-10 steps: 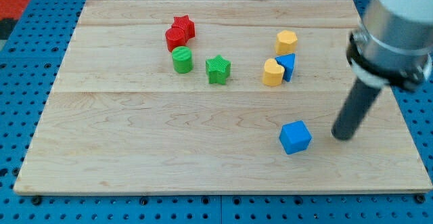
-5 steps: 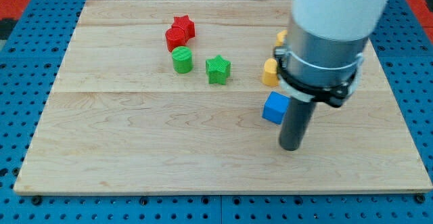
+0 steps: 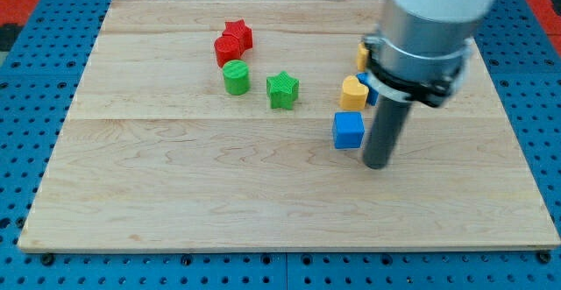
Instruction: Drag the blue cube to the right side of the green star
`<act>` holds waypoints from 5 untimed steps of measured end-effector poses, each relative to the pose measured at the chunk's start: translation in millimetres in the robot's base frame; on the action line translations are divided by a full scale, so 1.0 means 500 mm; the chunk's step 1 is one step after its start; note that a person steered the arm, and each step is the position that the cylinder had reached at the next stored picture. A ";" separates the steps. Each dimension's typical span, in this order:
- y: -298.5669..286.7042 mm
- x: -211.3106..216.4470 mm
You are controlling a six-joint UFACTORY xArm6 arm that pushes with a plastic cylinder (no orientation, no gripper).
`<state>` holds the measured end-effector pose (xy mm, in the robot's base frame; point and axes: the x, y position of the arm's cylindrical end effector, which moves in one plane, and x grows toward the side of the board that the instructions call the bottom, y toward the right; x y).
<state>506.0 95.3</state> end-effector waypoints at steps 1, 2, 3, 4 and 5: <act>-0.070 -0.067; -0.122 -0.119; -0.084 -0.042; -0.028 -0.072; -0.031 -0.112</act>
<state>449.7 79.7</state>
